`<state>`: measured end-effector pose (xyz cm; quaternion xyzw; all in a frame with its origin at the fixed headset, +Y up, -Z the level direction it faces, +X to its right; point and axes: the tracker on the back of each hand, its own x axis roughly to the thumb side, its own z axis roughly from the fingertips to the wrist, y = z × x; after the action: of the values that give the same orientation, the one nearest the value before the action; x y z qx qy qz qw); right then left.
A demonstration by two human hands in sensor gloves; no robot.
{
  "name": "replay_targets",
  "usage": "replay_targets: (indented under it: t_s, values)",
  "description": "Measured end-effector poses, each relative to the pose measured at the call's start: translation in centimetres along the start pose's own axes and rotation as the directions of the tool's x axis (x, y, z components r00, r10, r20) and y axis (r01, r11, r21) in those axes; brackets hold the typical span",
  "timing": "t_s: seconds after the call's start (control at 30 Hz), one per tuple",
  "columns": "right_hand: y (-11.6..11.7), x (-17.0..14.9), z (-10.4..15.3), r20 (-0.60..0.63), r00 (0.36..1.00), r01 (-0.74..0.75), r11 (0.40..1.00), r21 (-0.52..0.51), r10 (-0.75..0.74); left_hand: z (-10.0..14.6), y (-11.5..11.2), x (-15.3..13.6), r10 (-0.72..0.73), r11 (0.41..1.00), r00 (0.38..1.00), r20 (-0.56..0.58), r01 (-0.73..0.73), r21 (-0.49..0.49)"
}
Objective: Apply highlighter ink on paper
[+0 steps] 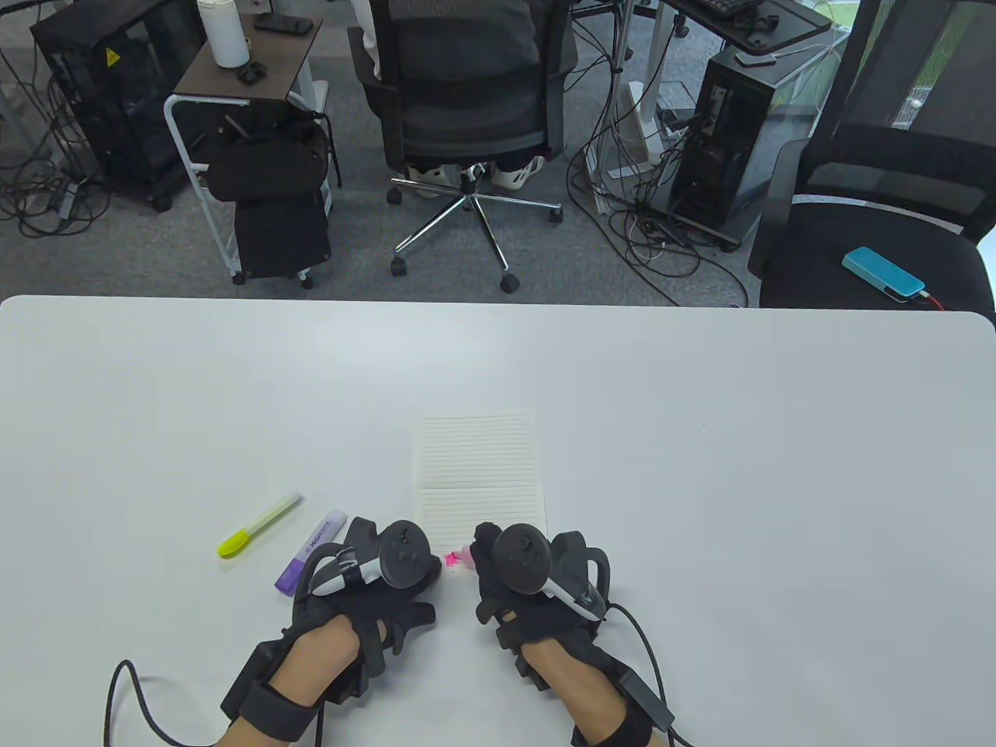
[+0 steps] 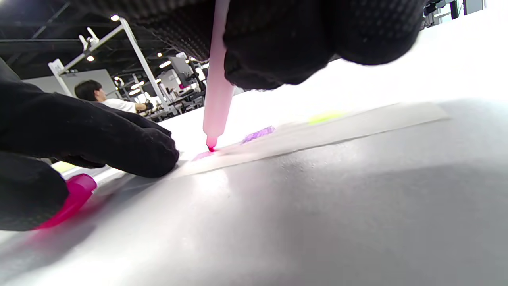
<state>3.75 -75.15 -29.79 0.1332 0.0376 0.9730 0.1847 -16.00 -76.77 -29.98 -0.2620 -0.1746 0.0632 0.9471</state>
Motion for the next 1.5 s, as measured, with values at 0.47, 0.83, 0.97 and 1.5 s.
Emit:
replay_targets:
  t_s: [0.47, 0.83, 0.97, 1.5]
  values:
    - [-0.7, -0.1, 0.3, 0.0, 0.999, 0.051, 0.999, 0.016, -0.051, 0.0, 0.0, -0.2, 0.007, 1.0, 1.0, 0.012, -0.007, 0.002]
    - [-4.9, -2.8, 3.3, 0.122, 0.929, 0.37, 0.895, -0.248, -0.35, 1.2, 1.5, -1.5, 0.079, 0.977, 0.991, 0.107, -0.098, 0.188]
    - [-5.9, -4.1, 4.3, 0.119, 0.907, 0.422, 0.867, -0.265, -0.405, 3.3, 3.3, -3.1, 0.11, 0.946, 0.994, 0.027, -0.113, 0.303]
    - [-5.7, -4.4, 4.2, 0.097, 0.905, 0.424, 0.88, -0.214, -0.413, 2.3, 0.4, 0.0, -0.154, 0.969, 0.872, -0.465, 0.226, 0.104]
